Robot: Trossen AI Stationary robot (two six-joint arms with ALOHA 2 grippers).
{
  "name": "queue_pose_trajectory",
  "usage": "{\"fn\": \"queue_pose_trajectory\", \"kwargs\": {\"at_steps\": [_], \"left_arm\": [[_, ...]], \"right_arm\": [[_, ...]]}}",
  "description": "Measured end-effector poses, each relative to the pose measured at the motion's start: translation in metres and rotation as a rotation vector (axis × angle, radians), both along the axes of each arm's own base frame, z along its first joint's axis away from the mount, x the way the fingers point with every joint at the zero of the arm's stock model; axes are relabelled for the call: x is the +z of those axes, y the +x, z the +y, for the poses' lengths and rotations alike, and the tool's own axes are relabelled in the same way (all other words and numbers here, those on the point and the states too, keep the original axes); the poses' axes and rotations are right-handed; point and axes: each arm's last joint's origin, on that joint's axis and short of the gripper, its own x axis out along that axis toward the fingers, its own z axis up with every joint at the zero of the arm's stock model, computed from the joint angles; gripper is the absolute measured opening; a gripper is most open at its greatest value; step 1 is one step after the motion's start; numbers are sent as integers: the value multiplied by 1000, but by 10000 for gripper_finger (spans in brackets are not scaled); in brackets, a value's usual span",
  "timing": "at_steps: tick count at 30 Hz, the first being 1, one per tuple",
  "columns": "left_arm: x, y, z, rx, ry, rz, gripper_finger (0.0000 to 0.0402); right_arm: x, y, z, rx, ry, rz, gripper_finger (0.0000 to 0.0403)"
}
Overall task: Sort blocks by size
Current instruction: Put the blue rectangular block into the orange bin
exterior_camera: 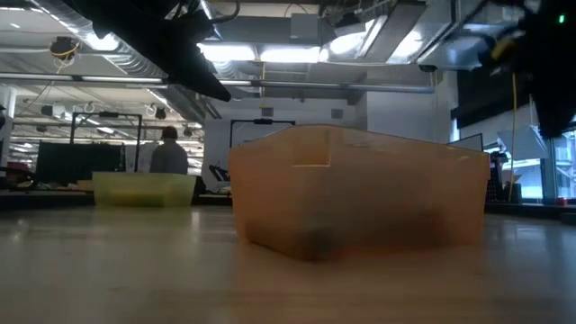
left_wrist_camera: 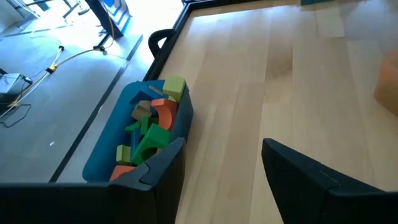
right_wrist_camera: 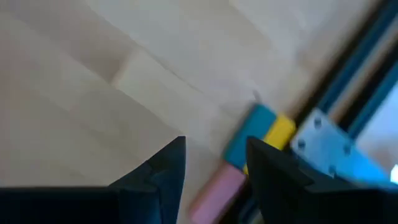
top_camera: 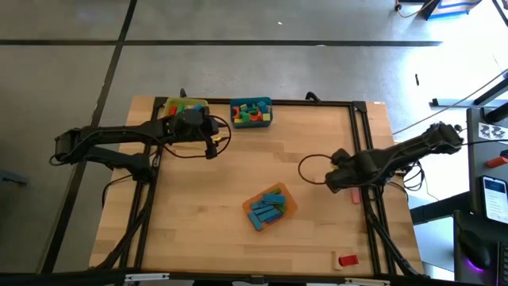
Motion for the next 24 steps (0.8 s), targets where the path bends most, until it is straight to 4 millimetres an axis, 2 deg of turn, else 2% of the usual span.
{"fn": "queue_pose_trajectory", "kwargs": {"at_steps": [8,15,19,24], "left_arm": [[0,0,0,0,0,1,196],[0,0,0,0,-1,1,196],[0,0,0,0,0,2,196],[0,0,0,0,0,2,196]], "right_arm": [[-37,-4,-16,-188,91,205,165],[-54,1,-24,-247,70,297,162],[-60,6,-23,-248,61,316,142],[-68,10,-22,-253,41,369,90]]}}
